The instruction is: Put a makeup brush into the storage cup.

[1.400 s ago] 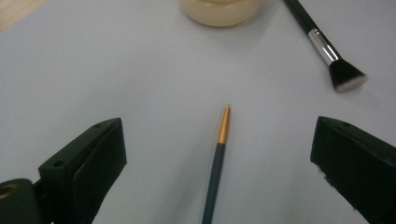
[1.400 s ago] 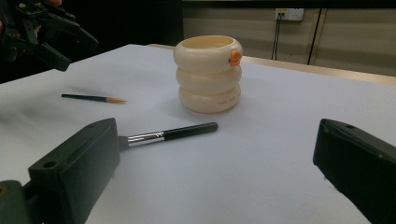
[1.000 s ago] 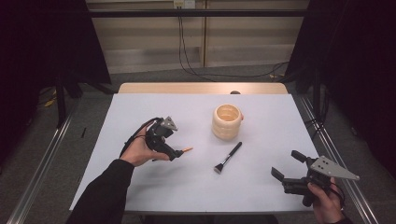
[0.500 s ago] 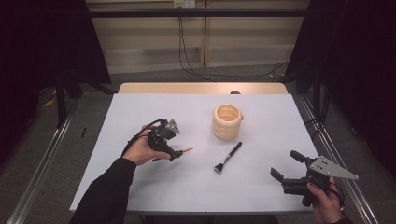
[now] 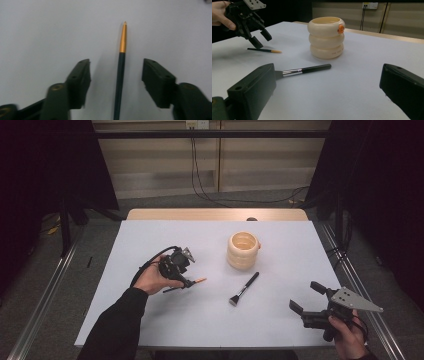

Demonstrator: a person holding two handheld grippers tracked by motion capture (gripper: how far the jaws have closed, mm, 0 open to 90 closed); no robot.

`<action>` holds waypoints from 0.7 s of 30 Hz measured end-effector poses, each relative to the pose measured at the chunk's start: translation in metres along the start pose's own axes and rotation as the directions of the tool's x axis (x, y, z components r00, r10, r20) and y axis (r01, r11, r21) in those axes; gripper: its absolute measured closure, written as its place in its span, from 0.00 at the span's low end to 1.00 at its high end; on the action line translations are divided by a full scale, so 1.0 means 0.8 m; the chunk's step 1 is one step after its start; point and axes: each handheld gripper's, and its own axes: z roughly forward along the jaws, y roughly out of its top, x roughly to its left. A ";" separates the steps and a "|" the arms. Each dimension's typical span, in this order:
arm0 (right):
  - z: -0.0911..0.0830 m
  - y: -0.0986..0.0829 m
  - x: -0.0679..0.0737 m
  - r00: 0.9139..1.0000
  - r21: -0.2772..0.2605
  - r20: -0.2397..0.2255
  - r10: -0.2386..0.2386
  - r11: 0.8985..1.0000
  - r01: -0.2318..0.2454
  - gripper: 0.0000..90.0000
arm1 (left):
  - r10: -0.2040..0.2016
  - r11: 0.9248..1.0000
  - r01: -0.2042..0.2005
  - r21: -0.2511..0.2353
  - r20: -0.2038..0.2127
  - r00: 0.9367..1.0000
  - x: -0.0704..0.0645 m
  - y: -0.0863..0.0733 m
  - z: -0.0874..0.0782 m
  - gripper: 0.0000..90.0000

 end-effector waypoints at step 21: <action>0.000 0.000 0.000 1.000 -0.007 0.004 -0.004 1.000 0.004 0.00 | 0.004 0.994 -0.005 0.109 0.014 1.000 -0.006 0.018 0.026 0.84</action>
